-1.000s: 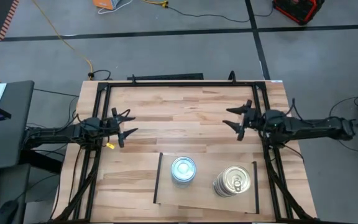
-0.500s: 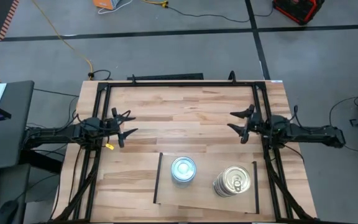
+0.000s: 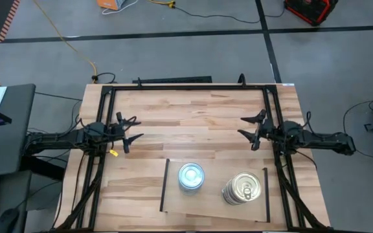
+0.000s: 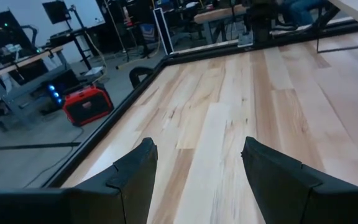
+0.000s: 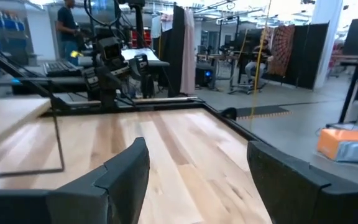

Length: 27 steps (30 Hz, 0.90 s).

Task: Stack canned seafood by type on shelf
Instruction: Return to Home Position

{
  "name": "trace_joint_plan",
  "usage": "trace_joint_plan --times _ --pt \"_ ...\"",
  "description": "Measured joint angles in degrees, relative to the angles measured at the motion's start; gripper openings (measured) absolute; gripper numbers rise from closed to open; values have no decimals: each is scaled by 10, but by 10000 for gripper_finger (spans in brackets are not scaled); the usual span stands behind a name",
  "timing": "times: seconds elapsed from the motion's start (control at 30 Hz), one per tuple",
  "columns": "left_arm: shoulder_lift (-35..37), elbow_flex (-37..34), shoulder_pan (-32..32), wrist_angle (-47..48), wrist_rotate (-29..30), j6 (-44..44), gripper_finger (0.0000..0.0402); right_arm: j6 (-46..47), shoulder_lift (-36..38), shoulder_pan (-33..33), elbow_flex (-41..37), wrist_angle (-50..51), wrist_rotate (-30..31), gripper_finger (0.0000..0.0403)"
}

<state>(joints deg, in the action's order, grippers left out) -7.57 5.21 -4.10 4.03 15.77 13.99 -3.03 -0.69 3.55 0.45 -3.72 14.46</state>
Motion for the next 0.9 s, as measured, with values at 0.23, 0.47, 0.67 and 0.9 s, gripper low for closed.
trace_joint_plan --times 0.23,0.47,0.67,0.9 --pt "0 0 0 0 0 -12 229 -15 0 0 0 1 0 295" --pt "0 0 0 0 0 -12 229 -15 0 0 -1 1 0 295" --pt "0 0 0 0 0 -13 229 -15 0 0 -1 2 1 295" --pt "0 0 0 0 0 -12 229 -15 0 0 -2 2 1 295"
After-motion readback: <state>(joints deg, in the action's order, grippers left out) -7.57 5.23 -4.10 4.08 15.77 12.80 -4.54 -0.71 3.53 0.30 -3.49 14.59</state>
